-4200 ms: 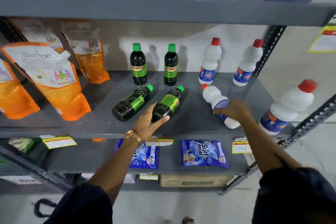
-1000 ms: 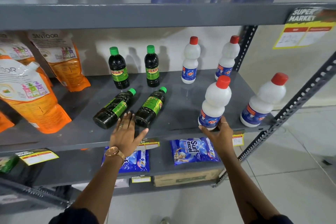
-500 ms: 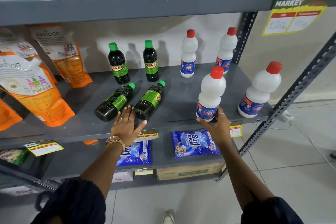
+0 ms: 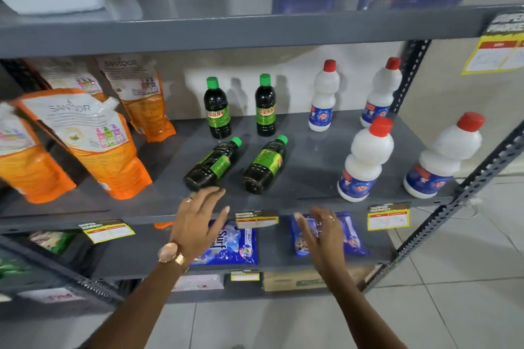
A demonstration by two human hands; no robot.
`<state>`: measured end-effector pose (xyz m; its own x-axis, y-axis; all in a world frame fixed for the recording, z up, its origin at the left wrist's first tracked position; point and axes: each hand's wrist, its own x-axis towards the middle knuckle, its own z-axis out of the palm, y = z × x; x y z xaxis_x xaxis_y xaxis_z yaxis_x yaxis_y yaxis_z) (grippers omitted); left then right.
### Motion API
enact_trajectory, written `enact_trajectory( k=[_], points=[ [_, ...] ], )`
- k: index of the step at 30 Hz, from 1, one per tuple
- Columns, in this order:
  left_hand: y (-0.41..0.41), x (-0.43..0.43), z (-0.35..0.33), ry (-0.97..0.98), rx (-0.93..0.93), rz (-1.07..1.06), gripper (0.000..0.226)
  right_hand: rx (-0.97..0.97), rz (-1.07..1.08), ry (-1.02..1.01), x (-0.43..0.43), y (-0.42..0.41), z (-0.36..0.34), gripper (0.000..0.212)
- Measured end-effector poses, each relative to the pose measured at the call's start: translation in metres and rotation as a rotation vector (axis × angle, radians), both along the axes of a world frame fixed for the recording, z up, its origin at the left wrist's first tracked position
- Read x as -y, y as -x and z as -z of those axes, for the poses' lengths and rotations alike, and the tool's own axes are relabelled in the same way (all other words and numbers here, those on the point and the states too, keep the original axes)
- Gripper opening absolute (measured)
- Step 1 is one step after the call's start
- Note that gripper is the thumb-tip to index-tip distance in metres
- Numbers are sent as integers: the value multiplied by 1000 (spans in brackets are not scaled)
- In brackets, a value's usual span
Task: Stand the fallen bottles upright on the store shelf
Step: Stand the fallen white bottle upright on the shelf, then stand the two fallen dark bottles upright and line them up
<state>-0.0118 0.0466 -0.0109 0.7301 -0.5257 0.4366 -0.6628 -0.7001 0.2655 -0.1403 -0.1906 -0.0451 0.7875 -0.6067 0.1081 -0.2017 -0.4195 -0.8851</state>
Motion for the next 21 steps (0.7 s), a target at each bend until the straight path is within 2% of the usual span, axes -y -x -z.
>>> enact_trajectory(
  k=[3,7,9,12,16,18,21],
  points=[
    [-36,-30,-14,83,-57,-87,39,21,52,-65,-22,-74,-31,56],
    [-94,-70,-1,35,-278,-184,47,-419,35,-169,-27,-153,-62,85],
    [-109,-74,5,15,-334,-206,52,-463,58,-162,-28,-168,-66,88],
    [-117,-72,17,-42,-341,-209,51,-423,124,-115,-33,-181,-57,83],
    [-124,-76,31,-26,-292,-193,40,-211,249,-97,-37,-183,-54,72],
    [-126,-76,32,-15,-263,-189,40,-108,271,14,-34,-188,-59,68],
    [-128,-72,31,-15,-225,-177,39,-101,227,277,-30,-197,-58,72]
  ],
)
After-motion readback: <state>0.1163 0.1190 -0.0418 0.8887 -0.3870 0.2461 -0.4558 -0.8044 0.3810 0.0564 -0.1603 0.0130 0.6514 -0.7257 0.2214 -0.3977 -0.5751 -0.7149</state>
